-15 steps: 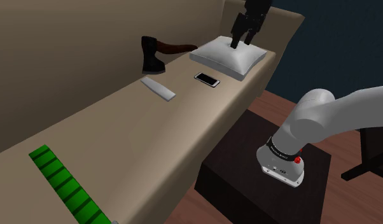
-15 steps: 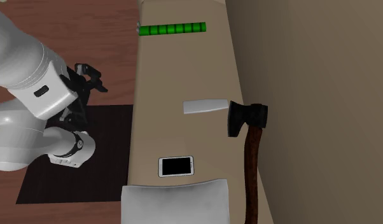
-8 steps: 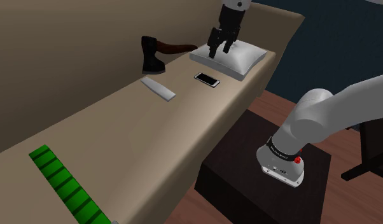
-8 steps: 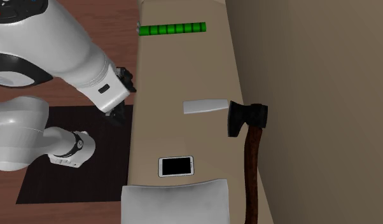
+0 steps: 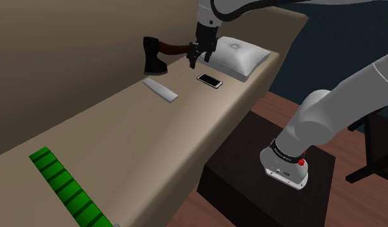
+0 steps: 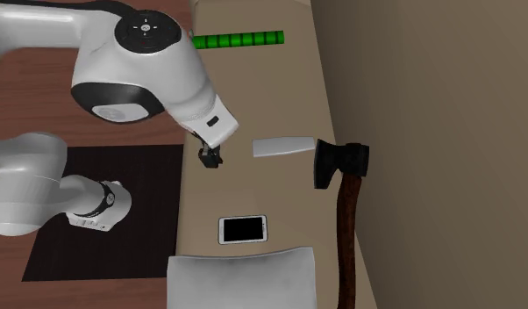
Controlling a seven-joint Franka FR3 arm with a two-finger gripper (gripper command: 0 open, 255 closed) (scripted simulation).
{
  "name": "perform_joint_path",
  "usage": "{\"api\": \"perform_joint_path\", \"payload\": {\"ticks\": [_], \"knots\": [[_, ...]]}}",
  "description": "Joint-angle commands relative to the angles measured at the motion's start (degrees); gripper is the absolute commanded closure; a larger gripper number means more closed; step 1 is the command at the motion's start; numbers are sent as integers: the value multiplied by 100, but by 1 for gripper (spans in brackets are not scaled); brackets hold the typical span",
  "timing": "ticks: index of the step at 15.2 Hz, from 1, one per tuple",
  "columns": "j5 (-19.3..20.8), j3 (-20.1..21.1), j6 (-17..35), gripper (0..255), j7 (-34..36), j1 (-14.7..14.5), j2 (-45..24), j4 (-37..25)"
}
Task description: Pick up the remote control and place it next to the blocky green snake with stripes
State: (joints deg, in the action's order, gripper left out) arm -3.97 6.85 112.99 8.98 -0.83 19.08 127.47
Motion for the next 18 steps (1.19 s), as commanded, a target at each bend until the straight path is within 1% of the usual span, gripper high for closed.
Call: {"api": "perform_joint_path", "payload": {"ticks": [1, 6, 10, 17, 18], "knots": [[71, 97, 257, 0, 79, -21, -457, -200], [334, 269, 733, 0, 272, -71, -1515, -753], [613, 352, 993, 0, 452, -150, -2388, -1328], [1128, 360, 1164, 0, 728, -406, -3963, -2644], [1153, 354, 1163, 0, 739, -427, -4054, -2731]]}}
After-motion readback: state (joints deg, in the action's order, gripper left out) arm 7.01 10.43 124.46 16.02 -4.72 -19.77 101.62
